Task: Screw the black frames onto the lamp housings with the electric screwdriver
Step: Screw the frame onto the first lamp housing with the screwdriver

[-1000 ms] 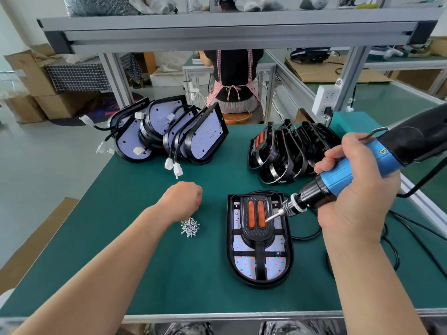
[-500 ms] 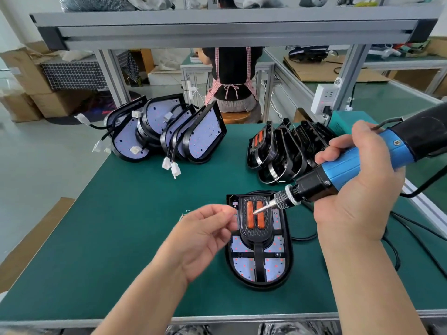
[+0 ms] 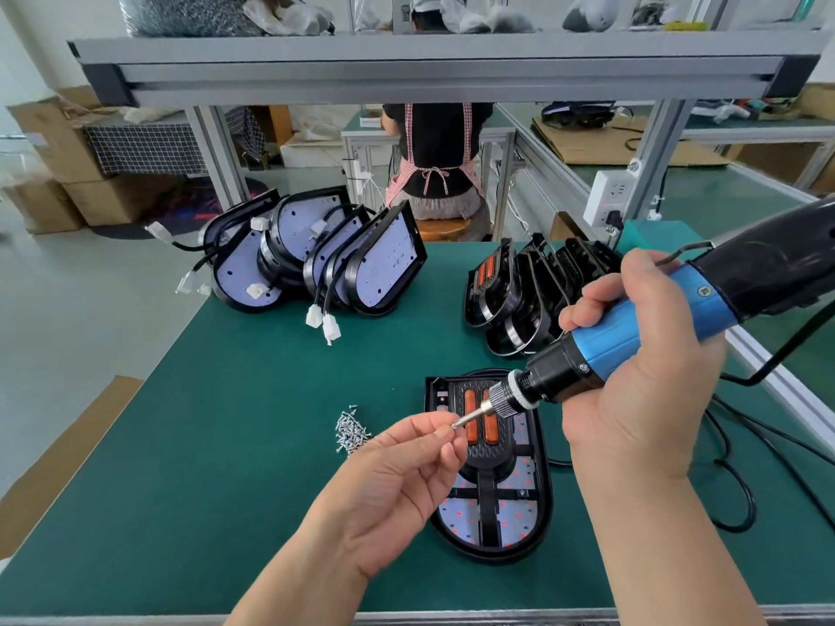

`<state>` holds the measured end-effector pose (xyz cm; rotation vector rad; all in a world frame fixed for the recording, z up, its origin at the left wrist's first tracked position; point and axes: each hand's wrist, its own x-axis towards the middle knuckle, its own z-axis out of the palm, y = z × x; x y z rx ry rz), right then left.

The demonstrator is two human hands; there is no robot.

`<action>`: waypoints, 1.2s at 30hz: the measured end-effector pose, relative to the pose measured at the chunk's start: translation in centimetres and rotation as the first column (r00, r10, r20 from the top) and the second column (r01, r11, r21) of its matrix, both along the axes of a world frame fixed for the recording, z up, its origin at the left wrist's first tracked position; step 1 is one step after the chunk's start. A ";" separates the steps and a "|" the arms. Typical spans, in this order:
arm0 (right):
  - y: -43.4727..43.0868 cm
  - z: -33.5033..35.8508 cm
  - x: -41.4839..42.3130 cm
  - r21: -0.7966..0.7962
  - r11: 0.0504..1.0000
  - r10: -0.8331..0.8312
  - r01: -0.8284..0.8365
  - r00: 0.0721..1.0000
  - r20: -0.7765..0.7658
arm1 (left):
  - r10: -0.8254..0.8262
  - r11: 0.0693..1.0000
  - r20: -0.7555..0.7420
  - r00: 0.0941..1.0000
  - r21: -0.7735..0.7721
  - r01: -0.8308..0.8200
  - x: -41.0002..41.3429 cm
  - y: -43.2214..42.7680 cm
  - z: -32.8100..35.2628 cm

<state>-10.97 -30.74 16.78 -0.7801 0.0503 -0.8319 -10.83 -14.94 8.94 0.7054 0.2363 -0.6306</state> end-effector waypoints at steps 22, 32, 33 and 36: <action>0.6 0.0 1.1 -0.018 1.000 -0.008 0.007 0.999 -0.045 | 0.055 0.934 0.436 0.898 0.296 -0.201 -0.1 1.0 -2.1; 2.0 -2.2 1.7 -0.350 0.914 0.152 -0.207 0.972 -0.178 | -0.330 0.388 0.335 0.883 0.900 -0.196 4.1 -0.1 -4.5; 2.2 -2.6 1.8 -0.374 0.902 0.153 -0.215 0.970 -0.190 | -0.372 0.349 0.316 0.873 0.919 -0.184 4.3 -0.5 -4.3; 2.6 -3.3 2.0 -0.410 0.880 0.162 -0.238 0.964 -0.212 | -0.399 0.376 0.296 0.868 0.916 -0.140 4.6 -1.0 -3.7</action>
